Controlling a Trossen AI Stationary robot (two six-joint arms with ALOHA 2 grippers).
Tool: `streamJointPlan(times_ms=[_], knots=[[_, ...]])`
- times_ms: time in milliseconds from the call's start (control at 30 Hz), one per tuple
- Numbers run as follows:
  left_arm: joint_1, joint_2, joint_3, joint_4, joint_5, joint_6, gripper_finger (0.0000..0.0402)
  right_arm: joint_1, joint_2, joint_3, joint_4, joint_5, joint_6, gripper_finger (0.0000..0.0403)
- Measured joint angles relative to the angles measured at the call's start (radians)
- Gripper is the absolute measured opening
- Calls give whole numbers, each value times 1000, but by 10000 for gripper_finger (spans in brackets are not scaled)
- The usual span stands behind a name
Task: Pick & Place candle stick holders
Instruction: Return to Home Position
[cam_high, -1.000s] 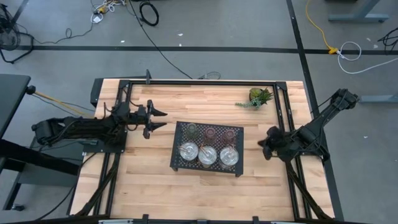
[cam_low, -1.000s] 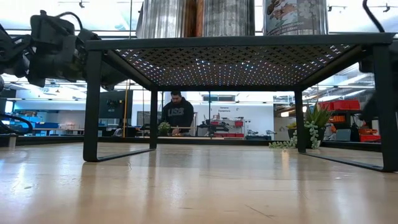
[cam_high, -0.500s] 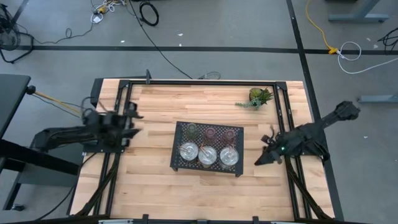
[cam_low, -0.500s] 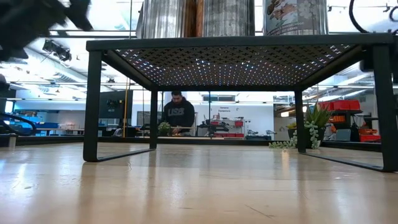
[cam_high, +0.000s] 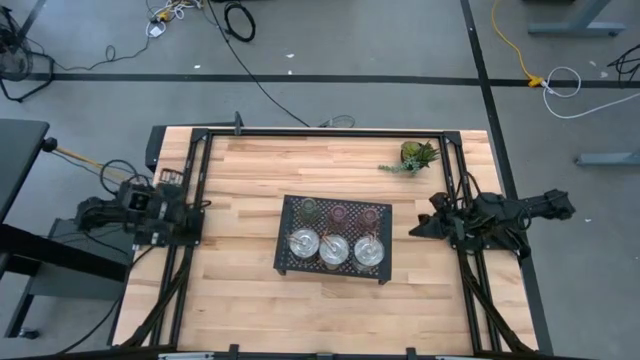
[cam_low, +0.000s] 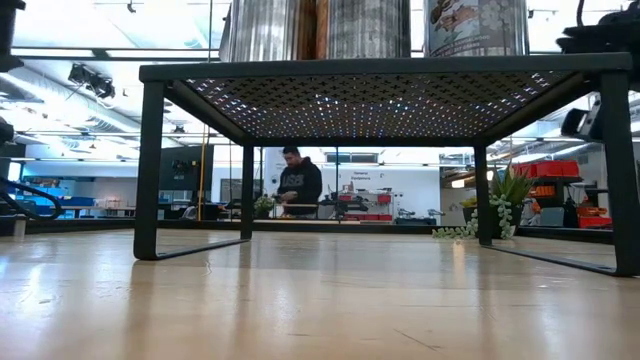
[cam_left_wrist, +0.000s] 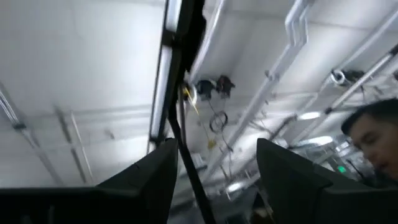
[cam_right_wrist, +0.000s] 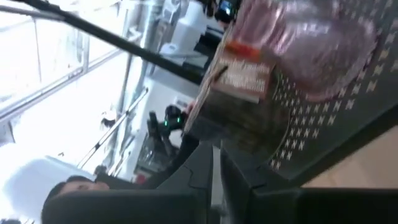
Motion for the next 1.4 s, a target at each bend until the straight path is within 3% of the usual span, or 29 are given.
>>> streamJointPlan(times_ms=[300,400,467,567,633,833,967,1233,1400], knots=[[-48,0,0,-51,24,0,222,-15,4,0,-1,48,-3,32],[-45,0,0,-61,24,0,222,-15,5,0,-2,58,-76,32],[-46,0,0,-53,24,-1,222,-15,5,0,-12,79,-220,32],[-45,0,0,-56,24,0,222,-18,5,0,-40,111,-703,32],[-45,0,0,-57,24,0,222,-18,5,0,-39,176,-937,32],[-33,0,0,-55,25,0,222,-18,5,0,-23,443,-1267,32],[7,0,0,-56,25,0,222,-18,5,0,5,515,-1311,32],[65,0,0,-56,25,0,222,-18,5,0,23,512,-1143,32],[67,0,0,-56,25,0,222,-18,5,0,23,512,-1125,32]])
